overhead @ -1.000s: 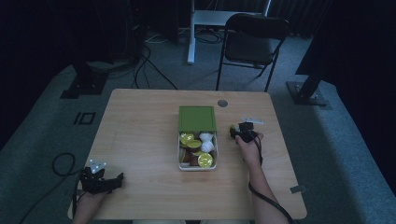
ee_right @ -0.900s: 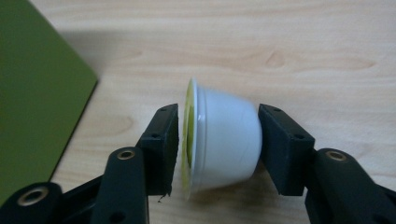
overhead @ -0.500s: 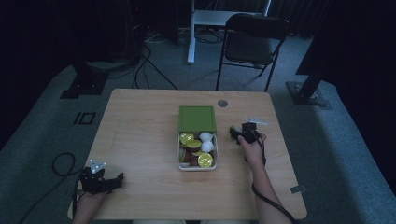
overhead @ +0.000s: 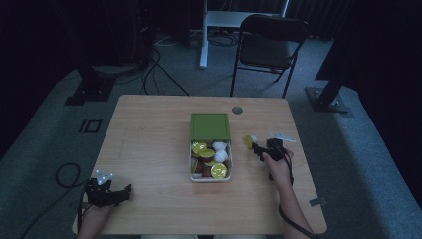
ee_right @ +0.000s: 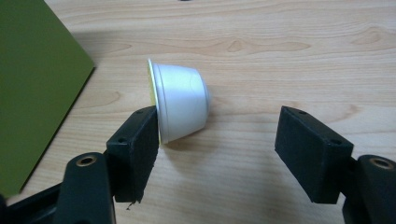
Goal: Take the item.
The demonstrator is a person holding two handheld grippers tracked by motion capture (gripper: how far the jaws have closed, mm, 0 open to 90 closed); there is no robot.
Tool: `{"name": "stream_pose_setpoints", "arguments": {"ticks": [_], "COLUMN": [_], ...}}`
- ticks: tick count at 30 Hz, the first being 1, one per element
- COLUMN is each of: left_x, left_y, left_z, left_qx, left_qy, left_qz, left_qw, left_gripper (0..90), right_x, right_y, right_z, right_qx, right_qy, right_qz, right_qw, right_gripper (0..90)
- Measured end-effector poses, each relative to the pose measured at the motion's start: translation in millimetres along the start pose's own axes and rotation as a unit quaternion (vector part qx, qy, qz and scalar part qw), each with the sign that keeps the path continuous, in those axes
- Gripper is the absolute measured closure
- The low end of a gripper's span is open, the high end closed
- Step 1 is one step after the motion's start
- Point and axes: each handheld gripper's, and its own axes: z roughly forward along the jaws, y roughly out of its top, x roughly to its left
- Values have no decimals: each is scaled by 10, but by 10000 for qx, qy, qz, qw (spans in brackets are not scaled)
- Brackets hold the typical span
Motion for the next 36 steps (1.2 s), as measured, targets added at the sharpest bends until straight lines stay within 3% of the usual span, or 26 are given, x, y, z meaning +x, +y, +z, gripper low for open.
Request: {"name": "stream_pose_setpoints", "arguments": {"ticks": [19, 30, 36], "left_x": [1, 3, 3], "left_y": [0, 0, 0], "left_z": [0, -1, -1], "left_qx": [2, 5, 5], "left_qy": [-1, 15, 15], "left_qz": [1, -7, -7], "left_qw": [10000, 10000, 10000], "left_gripper": [10, 10, 10], "right_x": [-18, -69, -84], "right_y": [-194, -406, -467], "right_z": [-485, -622, -755], "right_qx": [-193, -40, -178], "right_qy": [253, 228, 177], "right_qz": [-293, -505, -549], "right_qw": [9991, 9985, 9982], "right_gripper": [253, 217, 210]}}
